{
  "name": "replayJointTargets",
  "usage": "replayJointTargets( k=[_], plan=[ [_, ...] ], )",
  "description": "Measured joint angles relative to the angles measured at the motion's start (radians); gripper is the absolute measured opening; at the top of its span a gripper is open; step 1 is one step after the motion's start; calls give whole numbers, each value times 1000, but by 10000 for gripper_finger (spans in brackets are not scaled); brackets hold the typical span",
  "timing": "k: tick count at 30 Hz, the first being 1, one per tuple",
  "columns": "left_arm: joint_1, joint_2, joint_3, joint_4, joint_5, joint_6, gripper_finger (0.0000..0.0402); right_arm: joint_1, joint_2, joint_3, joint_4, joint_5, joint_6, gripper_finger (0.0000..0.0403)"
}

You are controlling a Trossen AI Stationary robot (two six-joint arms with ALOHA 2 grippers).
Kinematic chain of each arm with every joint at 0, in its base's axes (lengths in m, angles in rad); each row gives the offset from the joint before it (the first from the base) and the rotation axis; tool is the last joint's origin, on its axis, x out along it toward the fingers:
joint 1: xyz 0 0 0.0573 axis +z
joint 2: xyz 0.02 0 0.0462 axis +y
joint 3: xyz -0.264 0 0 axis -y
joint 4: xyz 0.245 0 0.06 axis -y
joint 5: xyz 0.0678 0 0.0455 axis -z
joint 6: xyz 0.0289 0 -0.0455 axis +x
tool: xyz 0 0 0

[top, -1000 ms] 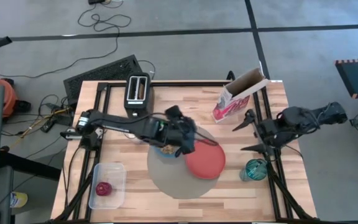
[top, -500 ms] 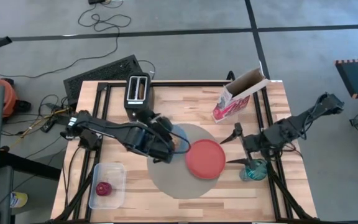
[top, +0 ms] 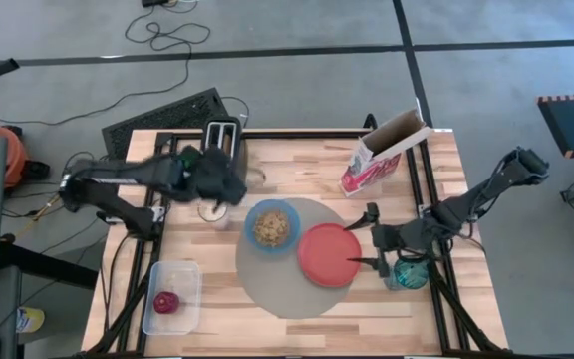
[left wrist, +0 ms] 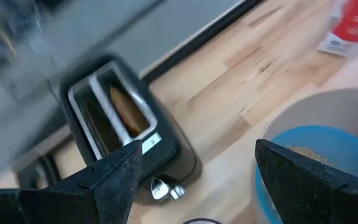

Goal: Arrange a breakfast setting
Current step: Put the toasted bread on the orange plate

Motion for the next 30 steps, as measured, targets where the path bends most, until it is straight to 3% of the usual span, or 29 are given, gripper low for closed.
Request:
replayJointTargets(
  k=[6, 13, 24, 30],
  plan=[
    [274, -47, -67, 106, 257, 144, 300, -53, 56, 0, 12, 8, -18, 385],
    [506, 7, -66, 162, 407, 288, 285, -79, 85, 1, 0, 9, -20, 385],
    [632, 166, -66, 173, 451, 385, 147, -78, 85, 2, -7, 9, -19, 385],
    [663, 208, -66, 211, 444, 410, 116, -69, 85, 2, -8, 8, -19, 386]
  ],
)
